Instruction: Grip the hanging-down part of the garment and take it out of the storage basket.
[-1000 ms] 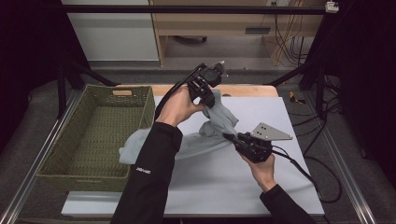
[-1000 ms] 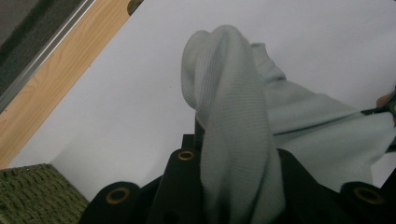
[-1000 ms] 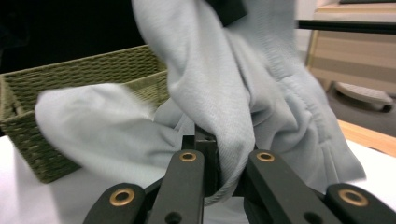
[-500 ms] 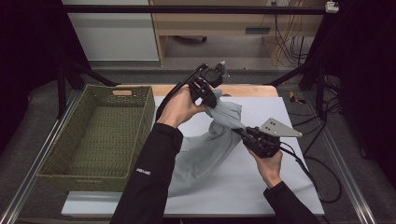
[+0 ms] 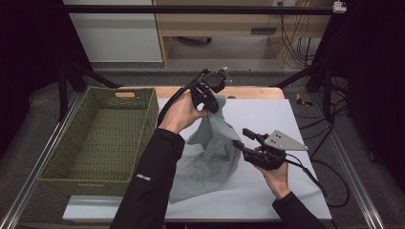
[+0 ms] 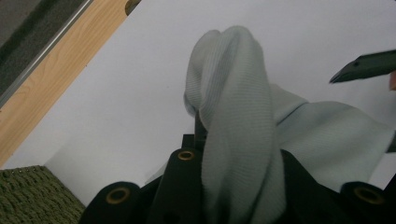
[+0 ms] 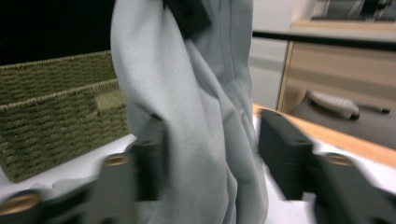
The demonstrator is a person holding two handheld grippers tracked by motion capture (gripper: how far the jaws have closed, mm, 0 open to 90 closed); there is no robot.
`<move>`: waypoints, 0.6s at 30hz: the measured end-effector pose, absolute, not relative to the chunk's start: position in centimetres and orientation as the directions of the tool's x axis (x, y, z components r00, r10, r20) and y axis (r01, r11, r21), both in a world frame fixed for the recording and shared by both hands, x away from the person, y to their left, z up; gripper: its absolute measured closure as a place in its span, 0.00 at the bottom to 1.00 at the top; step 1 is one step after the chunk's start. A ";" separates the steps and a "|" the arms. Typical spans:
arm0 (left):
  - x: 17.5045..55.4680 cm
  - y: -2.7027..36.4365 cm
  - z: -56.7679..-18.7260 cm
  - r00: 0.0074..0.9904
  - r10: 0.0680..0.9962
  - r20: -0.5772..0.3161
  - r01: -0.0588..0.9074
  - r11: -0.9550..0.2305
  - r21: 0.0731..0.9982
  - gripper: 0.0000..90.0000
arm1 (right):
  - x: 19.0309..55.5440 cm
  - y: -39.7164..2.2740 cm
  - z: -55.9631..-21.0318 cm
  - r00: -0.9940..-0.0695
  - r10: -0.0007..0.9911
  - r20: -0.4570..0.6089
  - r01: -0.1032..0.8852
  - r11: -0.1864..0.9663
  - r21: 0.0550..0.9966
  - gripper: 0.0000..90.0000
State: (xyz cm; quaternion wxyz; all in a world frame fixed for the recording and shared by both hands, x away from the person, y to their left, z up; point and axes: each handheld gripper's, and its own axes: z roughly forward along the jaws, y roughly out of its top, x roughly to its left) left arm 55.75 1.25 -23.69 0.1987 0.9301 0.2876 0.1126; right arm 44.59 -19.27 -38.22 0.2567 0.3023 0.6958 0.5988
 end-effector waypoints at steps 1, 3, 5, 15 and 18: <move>55.7 1.3 -23.8 0.809 0.581 0.087 0.494 -0.753 0.435 0.91 | 44.6 -19.3 -38.2 -0.685 0.728 0.005 0.113 0.100 0.989 0.45; 55.7 1.4 -24.0 0.812 0.577 0.086 0.489 -0.754 0.438 0.91 | 44.1 -19.4 -38.1 -0.674 0.739 -0.004 0.092 0.090 0.992 0.28; 55.7 1.3 -24.2 0.810 0.580 0.085 0.492 -0.752 0.439 0.91 | 43.8 -19.6 -37.9 -0.661 0.750 0.014 0.104 0.074 0.992 0.14; 55.6 1.1 -25.3 0.818 0.570 0.078 0.487 -0.758 0.435 0.91 | 42.8 -21.1 -38.6 -0.616 0.787 0.038 0.114 0.041 0.993 0.01; 55.3 1.1 -25.7 0.823 0.563 0.072 0.481 -0.760 0.437 0.91 | 42.9 -21.8 -39.1 -0.608 0.793 0.046 0.129 0.042 0.991 0.00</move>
